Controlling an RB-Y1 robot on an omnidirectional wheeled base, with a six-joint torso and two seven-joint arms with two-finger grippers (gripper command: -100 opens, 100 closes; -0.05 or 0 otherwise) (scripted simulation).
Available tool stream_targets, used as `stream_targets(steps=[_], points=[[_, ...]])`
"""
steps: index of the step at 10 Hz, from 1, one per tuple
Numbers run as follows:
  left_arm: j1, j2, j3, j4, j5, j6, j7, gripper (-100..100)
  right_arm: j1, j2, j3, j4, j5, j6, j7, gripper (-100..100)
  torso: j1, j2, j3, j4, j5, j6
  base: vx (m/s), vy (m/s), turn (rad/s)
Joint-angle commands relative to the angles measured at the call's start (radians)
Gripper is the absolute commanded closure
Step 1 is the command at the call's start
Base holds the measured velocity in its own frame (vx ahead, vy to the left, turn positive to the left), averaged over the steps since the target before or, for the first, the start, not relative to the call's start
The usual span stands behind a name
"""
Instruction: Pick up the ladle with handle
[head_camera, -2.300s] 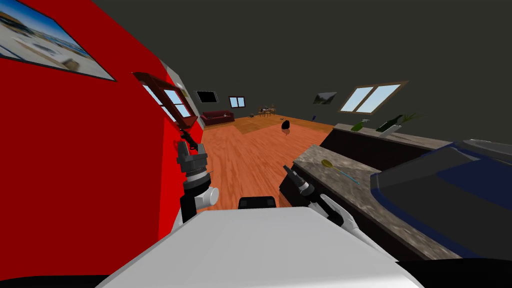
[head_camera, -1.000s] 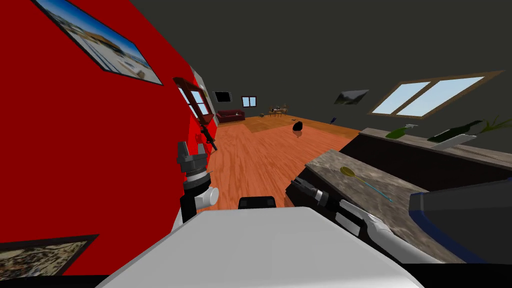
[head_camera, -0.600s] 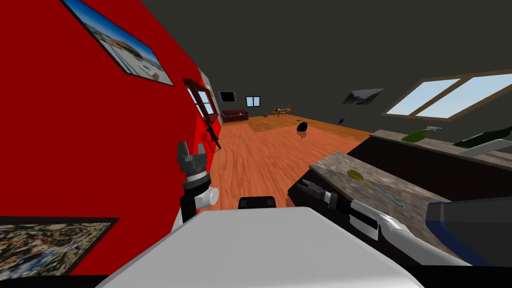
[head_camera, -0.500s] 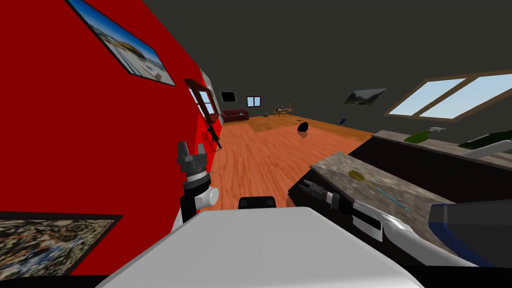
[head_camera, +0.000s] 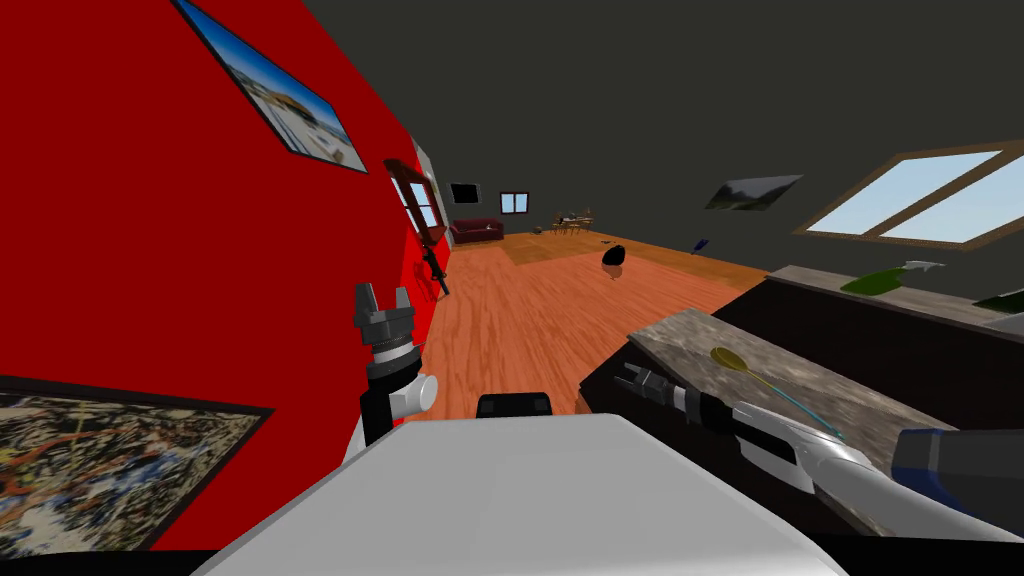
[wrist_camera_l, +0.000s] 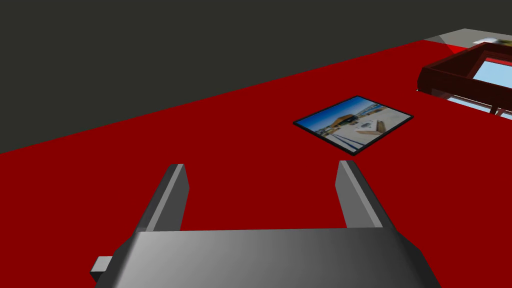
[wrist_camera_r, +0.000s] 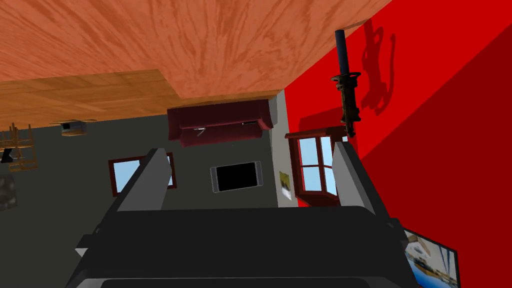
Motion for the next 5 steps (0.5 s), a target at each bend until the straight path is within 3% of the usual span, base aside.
stream_targets(steps=[1,2,4,5], points=[[0.000,0.000,0.000,0.000,0.000,0.000,0.000,0,-0.005,-0.009,0.004,0.035,0.003,-0.003,0.003,-100,0.000,0.000,0.000,0.000,0.000,0.000,-0.011,0.006,-0.018],[0.000,0.000,0.000,0.000,0.000,0.000,0.000,0,-0.024,-0.047,0.023,0.064,0.021,-0.008,0.041,-100,0.000,0.000,0.000,0.000,0.000,0.000,-0.020,0.009,0.136],[0.000,0.000,0.000,0.000,0.000,0.000,0.000,0,-0.024,-0.047,0.023,0.101,0.021,-0.008,0.041,-100,0.000,0.000,0.000,0.000,0.000,0.000,-0.012,0.003,0.035],[0.000,0.000,0.000,0.000,0.000,0.000,0.000,0,-0.043,-0.083,0.040,0.136,0.039,-0.013,0.079,-100,-0.001,-0.001,0.000,0.000,0.000,0.000,-0.019,0.004,0.108]])
